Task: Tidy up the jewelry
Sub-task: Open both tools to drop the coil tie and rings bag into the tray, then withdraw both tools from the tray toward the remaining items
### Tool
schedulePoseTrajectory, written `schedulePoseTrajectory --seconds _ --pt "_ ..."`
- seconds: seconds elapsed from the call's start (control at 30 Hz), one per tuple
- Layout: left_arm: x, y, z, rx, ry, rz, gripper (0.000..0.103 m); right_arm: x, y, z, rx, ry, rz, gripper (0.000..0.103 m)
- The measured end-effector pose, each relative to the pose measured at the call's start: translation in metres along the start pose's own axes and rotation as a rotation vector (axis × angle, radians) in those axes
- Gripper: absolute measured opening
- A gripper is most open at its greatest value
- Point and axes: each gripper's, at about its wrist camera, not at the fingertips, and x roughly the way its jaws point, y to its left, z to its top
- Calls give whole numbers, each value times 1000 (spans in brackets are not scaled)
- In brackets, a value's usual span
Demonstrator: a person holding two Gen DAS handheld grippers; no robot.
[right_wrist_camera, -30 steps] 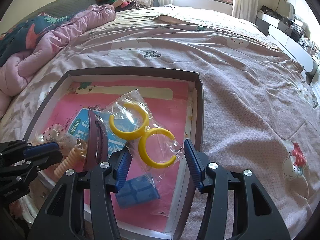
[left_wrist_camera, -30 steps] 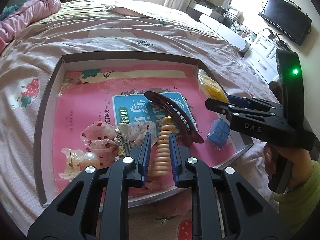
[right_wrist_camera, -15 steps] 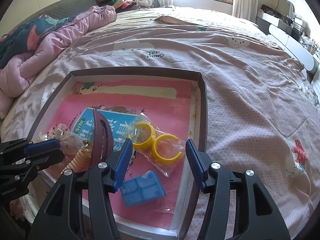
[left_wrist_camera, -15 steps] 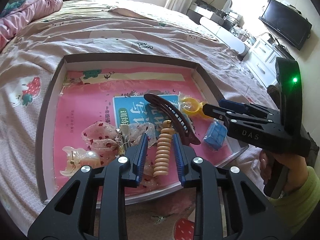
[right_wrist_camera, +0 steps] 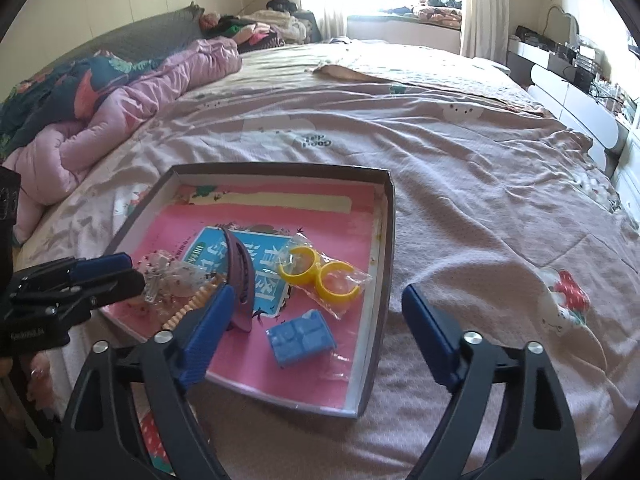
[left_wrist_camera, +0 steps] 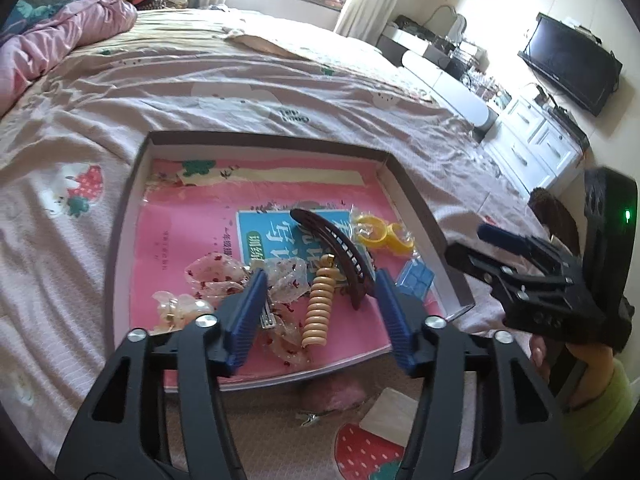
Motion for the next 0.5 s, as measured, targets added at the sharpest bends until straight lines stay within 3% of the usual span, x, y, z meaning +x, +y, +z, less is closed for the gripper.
schedulePoseTrajectory --seconds 0.2,0.5 --pt "-22 1 1 -22 -51 14 65 -21 -1 -10 26 -23 8 93" --pt "-44 4 -6 -45 -86 53 81 -50 3 -20 28 -59 20 95"
